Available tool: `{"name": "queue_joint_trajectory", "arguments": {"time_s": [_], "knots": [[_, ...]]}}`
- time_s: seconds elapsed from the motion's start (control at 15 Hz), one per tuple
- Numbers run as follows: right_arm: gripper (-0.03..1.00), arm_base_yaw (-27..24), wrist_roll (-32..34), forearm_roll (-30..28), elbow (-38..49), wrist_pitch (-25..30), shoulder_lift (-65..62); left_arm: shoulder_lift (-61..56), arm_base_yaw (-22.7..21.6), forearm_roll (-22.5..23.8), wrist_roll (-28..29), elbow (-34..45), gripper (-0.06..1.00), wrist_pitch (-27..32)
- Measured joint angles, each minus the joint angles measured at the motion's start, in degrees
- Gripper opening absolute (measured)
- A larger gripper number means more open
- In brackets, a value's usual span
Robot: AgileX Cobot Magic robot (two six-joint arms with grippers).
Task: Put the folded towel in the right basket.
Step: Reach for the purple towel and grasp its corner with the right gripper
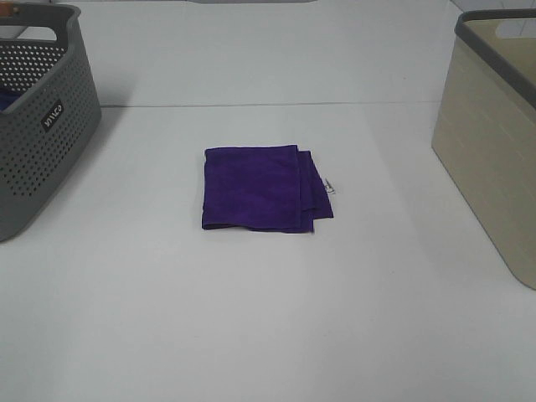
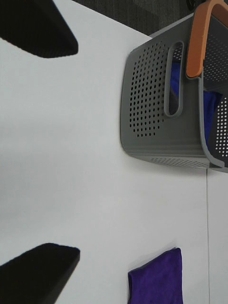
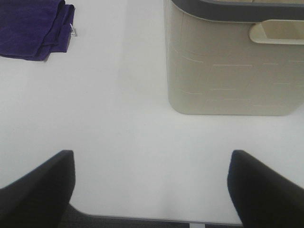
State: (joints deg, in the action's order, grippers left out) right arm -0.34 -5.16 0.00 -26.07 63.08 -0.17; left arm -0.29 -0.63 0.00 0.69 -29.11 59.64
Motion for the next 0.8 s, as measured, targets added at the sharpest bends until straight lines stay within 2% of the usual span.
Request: {"name": "queue_joint_trajectory", "arguments": {"time_s": [0.8], "knots": [[0.85,0.0,0.0,0.0,0.0,0.0,0.0,0.0,0.0,0.0,0.0,0.0,0.99,0.0]]}}
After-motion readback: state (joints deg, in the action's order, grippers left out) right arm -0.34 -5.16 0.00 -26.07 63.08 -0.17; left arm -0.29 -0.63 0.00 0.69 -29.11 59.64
